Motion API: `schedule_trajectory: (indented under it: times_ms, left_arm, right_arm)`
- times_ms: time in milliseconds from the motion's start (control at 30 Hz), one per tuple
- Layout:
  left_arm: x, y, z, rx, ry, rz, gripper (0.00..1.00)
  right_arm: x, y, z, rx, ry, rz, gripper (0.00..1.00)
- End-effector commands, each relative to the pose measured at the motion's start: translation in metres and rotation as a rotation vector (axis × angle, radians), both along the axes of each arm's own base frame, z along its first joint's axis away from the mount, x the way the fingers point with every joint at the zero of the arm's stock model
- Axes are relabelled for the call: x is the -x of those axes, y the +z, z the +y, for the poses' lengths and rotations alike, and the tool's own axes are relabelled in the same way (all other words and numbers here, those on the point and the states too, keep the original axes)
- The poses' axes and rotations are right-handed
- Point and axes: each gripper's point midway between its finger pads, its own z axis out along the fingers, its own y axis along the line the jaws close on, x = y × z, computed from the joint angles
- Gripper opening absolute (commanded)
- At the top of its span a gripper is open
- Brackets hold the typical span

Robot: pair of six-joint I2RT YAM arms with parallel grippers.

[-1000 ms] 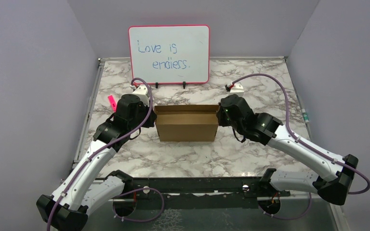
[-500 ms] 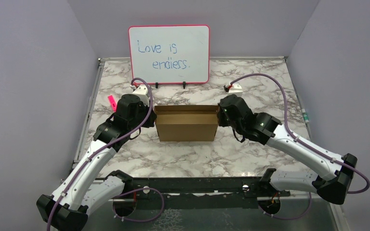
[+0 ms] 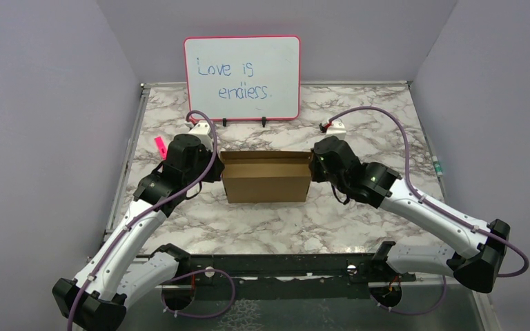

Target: Fold the paper box

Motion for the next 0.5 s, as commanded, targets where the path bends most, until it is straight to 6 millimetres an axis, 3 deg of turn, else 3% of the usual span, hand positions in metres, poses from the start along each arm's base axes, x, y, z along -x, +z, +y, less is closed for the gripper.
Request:
schedule_trajectory:
  times_ms: [0, 167, 467]
  left_arm:
    - [0.005, 0.018, -0.018, 0.091, -0.056, 0.002, 0.07]
    - [0.006, 0.002, -0.018, 0.073, -0.059, 0.033, 0.07]
    - [0.002, -0.017, 0.009, -0.046, 0.036, 0.025, 0.06]
  right_arm:
    - [0.012, -0.018, 0.019, -0.043, 0.072, 0.077, 0.03]
    - [0.014, -0.023, 0.019, -0.045, 0.075, 0.084, 0.03]
    - [0.017, -0.024, 0.013, -0.043, 0.074, 0.073, 0.03]
